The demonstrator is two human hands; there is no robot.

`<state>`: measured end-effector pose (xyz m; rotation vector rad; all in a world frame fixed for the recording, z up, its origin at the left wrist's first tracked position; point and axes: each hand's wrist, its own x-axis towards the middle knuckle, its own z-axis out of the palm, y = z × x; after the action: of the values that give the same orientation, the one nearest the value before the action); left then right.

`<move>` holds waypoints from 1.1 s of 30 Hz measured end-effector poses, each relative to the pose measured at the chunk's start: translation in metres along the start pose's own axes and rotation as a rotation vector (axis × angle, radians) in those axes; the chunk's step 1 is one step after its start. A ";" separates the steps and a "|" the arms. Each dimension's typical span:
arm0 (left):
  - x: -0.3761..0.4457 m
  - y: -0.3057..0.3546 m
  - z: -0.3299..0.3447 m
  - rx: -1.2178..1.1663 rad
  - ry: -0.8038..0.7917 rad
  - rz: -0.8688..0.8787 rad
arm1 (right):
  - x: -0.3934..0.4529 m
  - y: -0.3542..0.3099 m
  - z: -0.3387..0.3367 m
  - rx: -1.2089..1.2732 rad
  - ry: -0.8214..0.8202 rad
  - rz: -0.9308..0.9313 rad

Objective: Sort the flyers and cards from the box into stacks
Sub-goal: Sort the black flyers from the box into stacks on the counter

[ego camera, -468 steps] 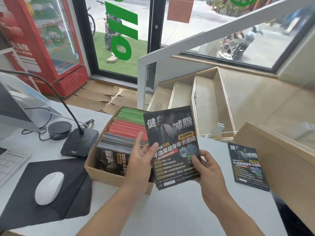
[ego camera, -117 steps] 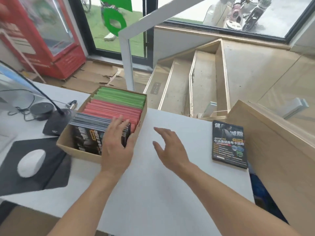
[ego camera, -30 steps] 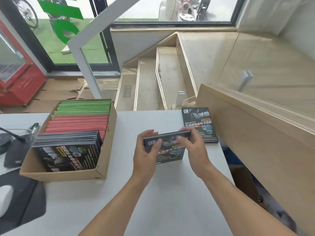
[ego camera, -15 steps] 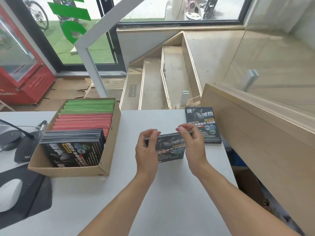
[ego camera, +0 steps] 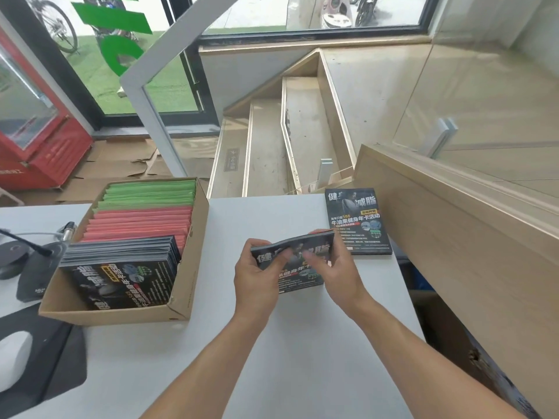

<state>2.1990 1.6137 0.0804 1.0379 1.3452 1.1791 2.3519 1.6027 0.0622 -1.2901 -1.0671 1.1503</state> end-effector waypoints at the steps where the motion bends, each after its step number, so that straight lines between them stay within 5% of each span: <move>1: 0.003 0.000 0.000 0.002 0.008 -0.001 | -0.001 0.008 -0.003 -0.057 -0.006 0.025; 10: 0.064 0.021 0.044 0.086 -0.051 -0.191 | 0.016 0.018 -0.031 -0.044 0.235 0.165; 17: 0.093 -0.009 0.104 0.333 -0.401 -0.271 | 0.088 0.012 -0.082 -0.393 0.534 0.218; 33: 0.145 -0.074 0.161 0.736 -0.499 -0.146 | 0.140 0.047 -0.114 -1.169 0.425 0.403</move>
<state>2.3449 1.7621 -0.0144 1.5853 1.4290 0.2493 2.4826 1.7231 0.0062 -2.6072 -1.1989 0.3831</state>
